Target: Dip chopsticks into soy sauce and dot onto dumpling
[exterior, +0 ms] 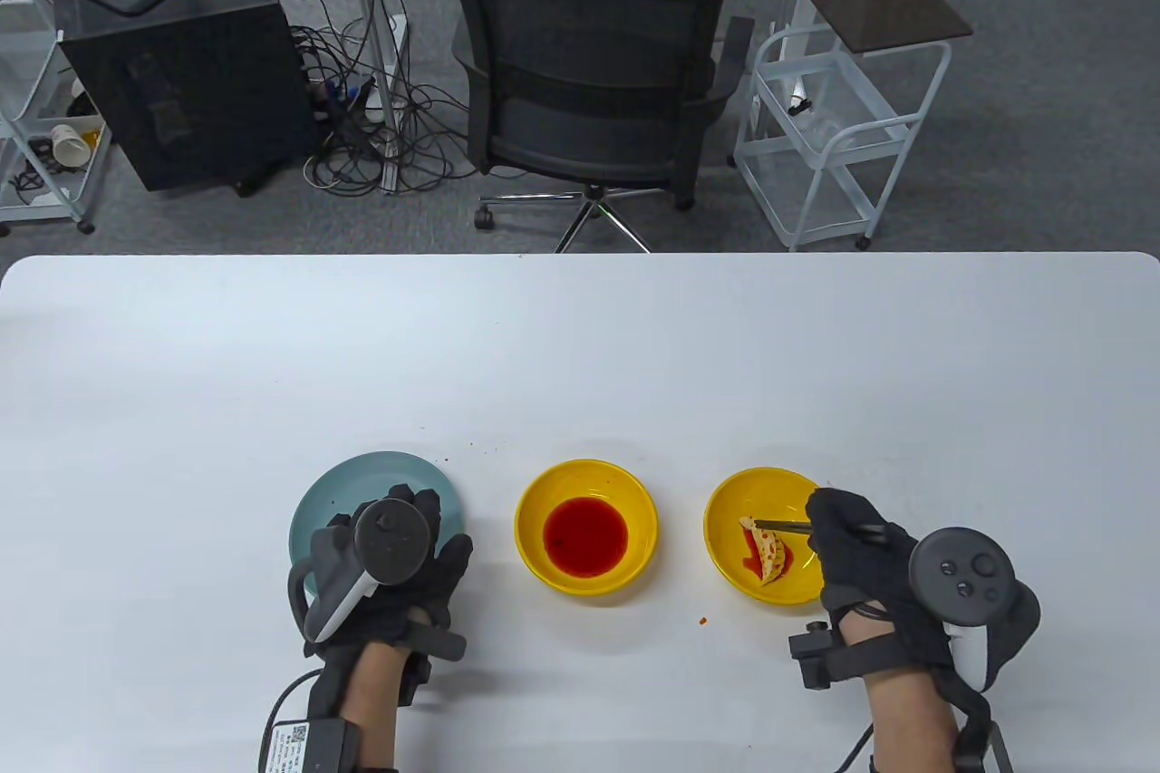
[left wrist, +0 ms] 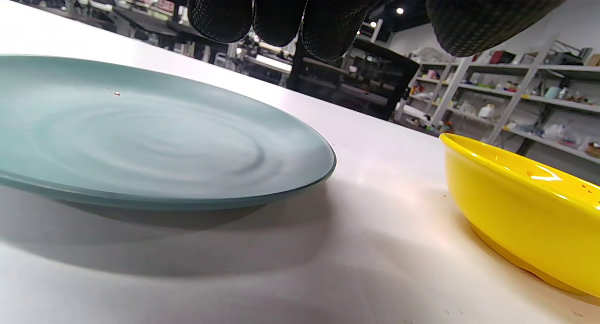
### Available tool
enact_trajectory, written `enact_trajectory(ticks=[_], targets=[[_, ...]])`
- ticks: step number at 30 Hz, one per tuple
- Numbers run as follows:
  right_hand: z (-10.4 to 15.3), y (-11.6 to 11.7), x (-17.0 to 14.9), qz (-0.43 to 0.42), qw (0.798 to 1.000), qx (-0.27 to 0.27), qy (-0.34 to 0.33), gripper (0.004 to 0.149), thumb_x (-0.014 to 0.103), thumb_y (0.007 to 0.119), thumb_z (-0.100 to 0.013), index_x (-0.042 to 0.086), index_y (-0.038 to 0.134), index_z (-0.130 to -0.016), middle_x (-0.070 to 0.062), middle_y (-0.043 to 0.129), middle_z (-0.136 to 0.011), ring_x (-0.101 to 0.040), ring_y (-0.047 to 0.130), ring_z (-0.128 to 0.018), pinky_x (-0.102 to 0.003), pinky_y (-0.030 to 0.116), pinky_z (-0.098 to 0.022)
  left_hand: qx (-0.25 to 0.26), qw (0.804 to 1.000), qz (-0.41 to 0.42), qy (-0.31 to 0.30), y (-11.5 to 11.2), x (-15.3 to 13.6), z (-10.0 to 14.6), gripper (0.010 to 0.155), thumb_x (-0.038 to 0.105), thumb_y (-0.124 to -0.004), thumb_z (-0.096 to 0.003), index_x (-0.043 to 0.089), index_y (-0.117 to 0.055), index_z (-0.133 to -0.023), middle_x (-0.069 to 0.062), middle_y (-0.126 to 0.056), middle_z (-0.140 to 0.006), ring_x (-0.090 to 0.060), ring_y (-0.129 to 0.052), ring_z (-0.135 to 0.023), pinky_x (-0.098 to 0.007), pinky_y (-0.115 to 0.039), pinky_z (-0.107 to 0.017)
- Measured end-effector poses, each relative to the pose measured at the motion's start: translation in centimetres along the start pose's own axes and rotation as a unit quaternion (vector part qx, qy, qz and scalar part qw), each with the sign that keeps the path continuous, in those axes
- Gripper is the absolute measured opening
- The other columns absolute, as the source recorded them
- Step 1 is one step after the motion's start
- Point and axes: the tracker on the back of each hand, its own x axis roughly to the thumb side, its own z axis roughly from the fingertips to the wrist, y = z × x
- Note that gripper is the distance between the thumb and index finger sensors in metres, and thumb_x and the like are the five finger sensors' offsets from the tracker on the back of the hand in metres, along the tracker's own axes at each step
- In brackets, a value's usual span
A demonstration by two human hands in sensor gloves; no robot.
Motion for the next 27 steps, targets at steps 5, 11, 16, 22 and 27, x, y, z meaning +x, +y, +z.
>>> enact_trajectory(ticks=[5,11,16,22,27], targets=[[0.0,-0.3,-0.1,0.003,1.000,-0.013,0.011,0.050,0.049,0.080,-0.041,0.013,0.095,-0.072,-0.019,0.109,-0.055,-0.040,0.109,-0.038,-0.070,0.068,-0.060,-0.002,1.000,0.000,0.001,0.0,0.0,0.0,0.076,0.063,-0.072,-0.0470,0.019,-0.062,-0.108,-0.007,-0.053,-0.116,-0.044,-0.062,-0.103,-0.073,-0.039,-0.072],[0.0,-0.5,-0.2,0.013,1.000,-0.018,0.016,0.051,0.051,0.079,-0.041,0.012,0.096,-0.070,-0.018,0.110,-0.053,-0.040,0.109,-0.036,-0.070,0.068,-0.060,-0.008,1.000,0.003,0.006,0.0,-0.1,0.0,0.076,0.063,-0.072,-0.0471,0.019,-0.062,-0.108,-0.007,-0.053,-0.116,-0.044,-0.062,-0.103,-0.073,-0.039,-0.072],[0.2,-1.0,-0.1,0.016,1.000,-0.013,0.014,0.052,0.051,0.077,-0.042,0.010,0.096,-0.069,-0.018,0.110,-0.051,-0.040,0.108,-0.034,-0.070,0.068,-0.060,-0.013,1.000,0.003,0.008,0.0,-0.1,0.1,0.076,0.063,-0.072,-0.0472,0.019,-0.062,-0.108,-0.007,-0.052,-0.116,-0.044,-0.062,-0.103,-0.073,-0.039,-0.072],[0.2,-1.5,0.1,-0.012,1.000,-0.002,-0.001,0.052,0.050,0.076,-0.043,0.009,0.094,-0.070,-0.019,0.107,-0.053,-0.042,0.104,-0.038,-0.072,0.065,-0.061,-0.021,1.000,0.004,0.012,0.0,-0.1,0.1,0.076,0.063,-0.071,-0.0473,0.019,-0.062,-0.109,-0.008,-0.052,-0.116,-0.044,-0.062,-0.103,-0.073,-0.039,-0.072],[0.1,-1.4,0.0,-0.011,1.000,-0.002,-0.015,0.053,0.049,0.076,-0.043,0.011,0.091,-0.076,-0.019,0.103,-0.063,-0.044,0.101,-0.047,-0.073,0.060,-0.064,-0.020,1.000,0.004,0.011,0.1,-0.1,0.0,0.076,0.063,-0.071,-0.0472,0.019,-0.062,-0.108,-0.008,-0.052,-0.116,-0.044,-0.062,-0.103,-0.073,-0.039,-0.072]])
